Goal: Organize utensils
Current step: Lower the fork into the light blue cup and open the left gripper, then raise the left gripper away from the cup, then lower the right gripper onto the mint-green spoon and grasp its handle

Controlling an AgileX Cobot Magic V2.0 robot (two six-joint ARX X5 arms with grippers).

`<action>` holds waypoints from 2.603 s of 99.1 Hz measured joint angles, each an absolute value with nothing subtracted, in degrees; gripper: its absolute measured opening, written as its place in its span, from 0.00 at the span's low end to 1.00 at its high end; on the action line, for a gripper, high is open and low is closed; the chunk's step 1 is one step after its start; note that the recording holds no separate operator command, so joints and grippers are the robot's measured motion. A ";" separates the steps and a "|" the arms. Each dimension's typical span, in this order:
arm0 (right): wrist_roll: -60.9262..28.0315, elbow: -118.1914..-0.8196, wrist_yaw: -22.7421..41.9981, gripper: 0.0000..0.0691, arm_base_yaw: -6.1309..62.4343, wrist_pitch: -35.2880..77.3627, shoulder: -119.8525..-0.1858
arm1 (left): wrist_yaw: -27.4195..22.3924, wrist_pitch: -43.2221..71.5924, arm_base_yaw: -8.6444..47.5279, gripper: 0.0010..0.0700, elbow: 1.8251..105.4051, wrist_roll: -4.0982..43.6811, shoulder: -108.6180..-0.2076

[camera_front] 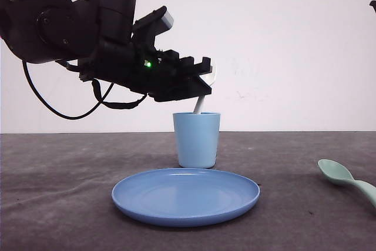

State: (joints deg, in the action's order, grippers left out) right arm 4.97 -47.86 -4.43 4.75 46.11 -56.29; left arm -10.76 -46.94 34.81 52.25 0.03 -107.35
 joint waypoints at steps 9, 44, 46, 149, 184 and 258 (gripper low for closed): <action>4.97 -47.86 -4.43 0.98 4.75 46.09 -56.29 | -10.76 -46.57 34.81 0.05 52.25 -0.14 -107.85; 4.97 -47.86 -4.43 0.98 4.75 46.22 -56.29 | -10.85 -46.54 35.31 0.05 52.25 -0.43 -109.14; 4.97 -47.86 -4.43 0.98 4.75 46.22 -56.29 | -10.85 -46.65 35.33 0.05 52.25 -0.43 -109.12; 5.19 -47.86 -8.36 0.98 4.84 46.17 -56.95 | -10.85 -19.05 30.44 0.39 52.25 0.25 -79.57; 8.43 -47.86 -9.28 0.98 9.69 46.13 -59.48 | -10.66 14.46 14.44 0.39 52.25 0.21 -55.44; 16.19 -47.83 -2.42 0.95 20.93 32.47 -81.54 | -10.24 34.98 0.78 0.39 52.25 -0.08 -45.21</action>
State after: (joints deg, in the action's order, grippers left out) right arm 16.19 -47.83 -2.42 20.93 32.47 -81.54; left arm -10.24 34.98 0.78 52.25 -0.08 -45.21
